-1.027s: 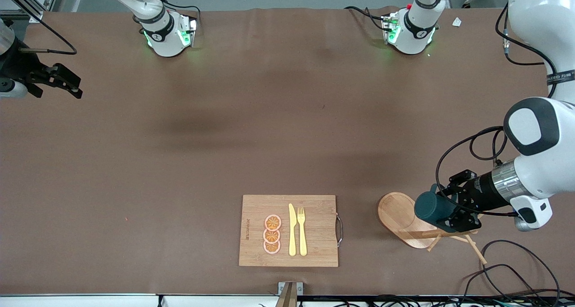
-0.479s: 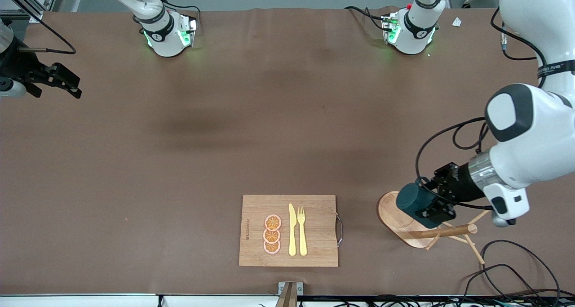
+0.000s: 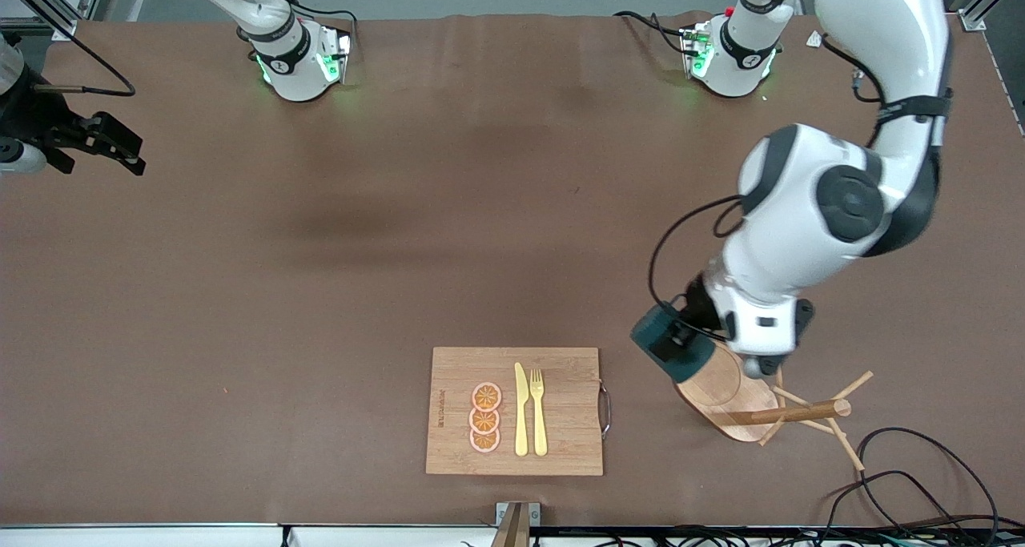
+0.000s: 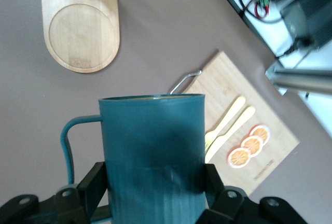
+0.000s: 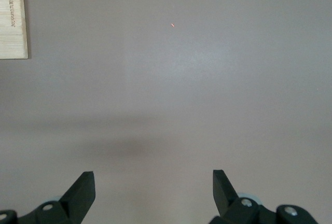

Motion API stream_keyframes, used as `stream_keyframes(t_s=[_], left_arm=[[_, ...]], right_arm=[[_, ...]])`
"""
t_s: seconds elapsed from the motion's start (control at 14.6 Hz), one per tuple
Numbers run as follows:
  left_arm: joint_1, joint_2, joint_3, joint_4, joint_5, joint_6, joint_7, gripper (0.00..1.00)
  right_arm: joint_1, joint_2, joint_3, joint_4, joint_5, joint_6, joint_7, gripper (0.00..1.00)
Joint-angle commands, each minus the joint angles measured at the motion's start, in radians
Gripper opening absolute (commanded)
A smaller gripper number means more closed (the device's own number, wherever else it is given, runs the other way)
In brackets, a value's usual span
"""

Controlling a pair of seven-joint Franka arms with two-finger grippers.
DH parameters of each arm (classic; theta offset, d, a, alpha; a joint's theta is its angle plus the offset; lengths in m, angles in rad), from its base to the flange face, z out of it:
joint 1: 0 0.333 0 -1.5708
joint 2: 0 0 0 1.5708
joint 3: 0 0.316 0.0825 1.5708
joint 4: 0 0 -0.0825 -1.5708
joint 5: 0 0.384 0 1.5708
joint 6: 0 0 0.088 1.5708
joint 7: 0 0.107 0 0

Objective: Transfer cup from left to right arm and place
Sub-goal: 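Carry the teal mug toward the table middle with the left gripper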

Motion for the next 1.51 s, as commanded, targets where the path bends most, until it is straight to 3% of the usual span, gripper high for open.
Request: stream_keyframes(t_s=[0.0, 0.62, 1.16, 1.44], left_arm=[[-0.086, 0.015, 0.013, 0.001, 0.116, -0.003, -0.008, 0.58], [-0.393, 0.101, 0.018, 0.001, 0.515, 0.035, -0.256, 0.58], [-0.6, 0.258, 0.019, -0.002, 1.013, 0.126, -0.577, 0.58], [-0.677, 0.341, 0.019, -0.003, 1.346, 0.129, -0.813, 0.58]], right_arm=[[-0.012, -0.014, 0.005, -0.003, 0.017, -0.008, -0.021, 1.0], [-0.012, -0.014, 0.005, -0.005, 0.016, -0.01, -0.023, 1.0], [-0.013, -0.015, 0.005, -0.011, 0.016, -0.011, -0.024, 1.0], [-0.015, -0.014, 0.005, -0.011, 0.016, -0.013, -0.024, 1.0]])
